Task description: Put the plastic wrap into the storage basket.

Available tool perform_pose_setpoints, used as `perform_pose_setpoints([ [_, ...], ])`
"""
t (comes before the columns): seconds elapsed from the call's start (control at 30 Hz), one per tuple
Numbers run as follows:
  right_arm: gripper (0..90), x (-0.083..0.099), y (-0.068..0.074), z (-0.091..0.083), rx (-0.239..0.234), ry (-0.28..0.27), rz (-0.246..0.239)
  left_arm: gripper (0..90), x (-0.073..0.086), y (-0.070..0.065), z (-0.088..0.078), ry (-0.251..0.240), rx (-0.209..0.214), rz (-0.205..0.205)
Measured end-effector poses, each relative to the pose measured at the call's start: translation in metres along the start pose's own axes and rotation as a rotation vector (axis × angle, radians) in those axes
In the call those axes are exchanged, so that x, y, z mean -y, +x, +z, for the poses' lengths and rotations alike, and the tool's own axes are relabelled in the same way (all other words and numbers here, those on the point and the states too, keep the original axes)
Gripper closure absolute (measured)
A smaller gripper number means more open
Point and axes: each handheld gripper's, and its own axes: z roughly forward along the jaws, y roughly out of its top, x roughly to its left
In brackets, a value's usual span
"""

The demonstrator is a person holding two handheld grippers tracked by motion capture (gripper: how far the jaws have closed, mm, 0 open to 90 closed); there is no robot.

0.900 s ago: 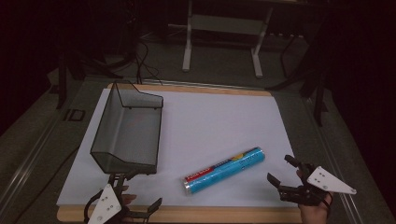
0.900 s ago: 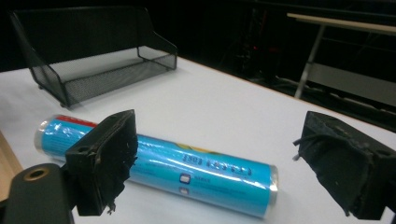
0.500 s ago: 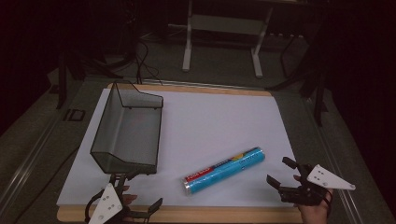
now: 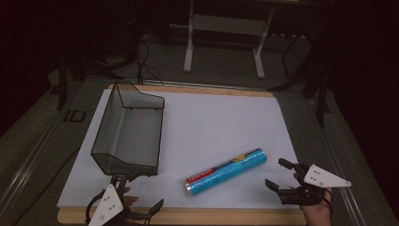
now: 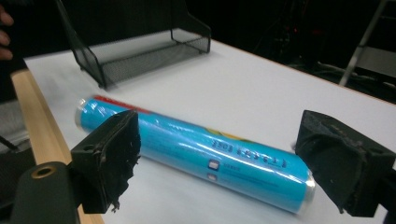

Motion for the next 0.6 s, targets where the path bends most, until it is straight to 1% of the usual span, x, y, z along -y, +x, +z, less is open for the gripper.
perform_pose_setpoints([
  [0.03,14.0,0.0,-0.001,0.002,-0.005,0.012,-0.028,2.5,0.0,0.0,0.0,-0.001,-0.002,0.002],
  [0.07,14.0,0.0,-0.003,0.004,-0.031,0.021,-0.028,2.5,0.0,0.0,-0.001,-0.001,-0.002,0.002],
  [0.13,14.1,0.0,-0.006,0.006,-0.063,0.035,-0.019,2.5,0.0,0.0,-0.001,0.001,-0.002,0.0],
  [0.17,14.1,-0.001,-0.006,0.008,-0.086,0.048,-0.02,2.5,0.0,0.0,-0.001,0.0,-0.002,0.001],
  [0.2,12.2,-0.002,-0.006,0.01,-0.113,0.074,-0.011,2.5,0.0,0.0,-0.001,-0.001,-0.004,0.003],
  [0.23,12.1,-0.002,-0.006,0.011,-0.116,0.084,-0.006,2.5,0.0,0.0,-0.001,-0.001,-0.004,0.002],
  [0.27,11.5,-0.003,-0.006,0.012,-0.114,0.105,0.002,2.5,0.0,0.0,-0.001,-0.001,-0.005,0.002],
  [0.3,11.0,-0.003,-0.007,0.014,-0.13,0.115,0.021,2.5,0.001,0.0,-0.001,0.002,-0.008,0.006],
  [0.33,10.8,-0.004,-0.008,0.016,-0.13,0.124,0.039,2.5,0.001,0.0,-0.001,0.006,-0.009,0.01],
  [0.37,10.7,-0.005,-0.008,0.017,-0.116,0.137,0.042,2.5,0.001,0.0,-0.001,0.006,-0.006,0.01],
  [0.4,10.4,-0.006,-0.008,0.019,-0.111,0.148,0.038,2.5,0.001,-0.001,0.0,0.008,-0.003,0.01],
  [0.43,10.4,-0.006,-0.007,0.02,-0.116,0.159,0.032,2.5,0.001,-0.001,0.0,0.009,-0.002,0.011],
  [0.47,10.4,-0.007,-0.007,0.023,-0.122,0.179,0.018,2.5,0.001,-0.001,0.0,0.01,-0.002,0.013],
  [0.53,10.5,-0.008,-0.006,0.028,-0.116,0.21,-0.016,2.5,0.001,-0.001,0.0,0.009,0.004,0.012],
  [0.6,10.5,-0.008,-0.004,0.033,-0.121,0.23,-0.045,2.5,0.001,-0.001,0.0,0.01,0.004,0.015],
])
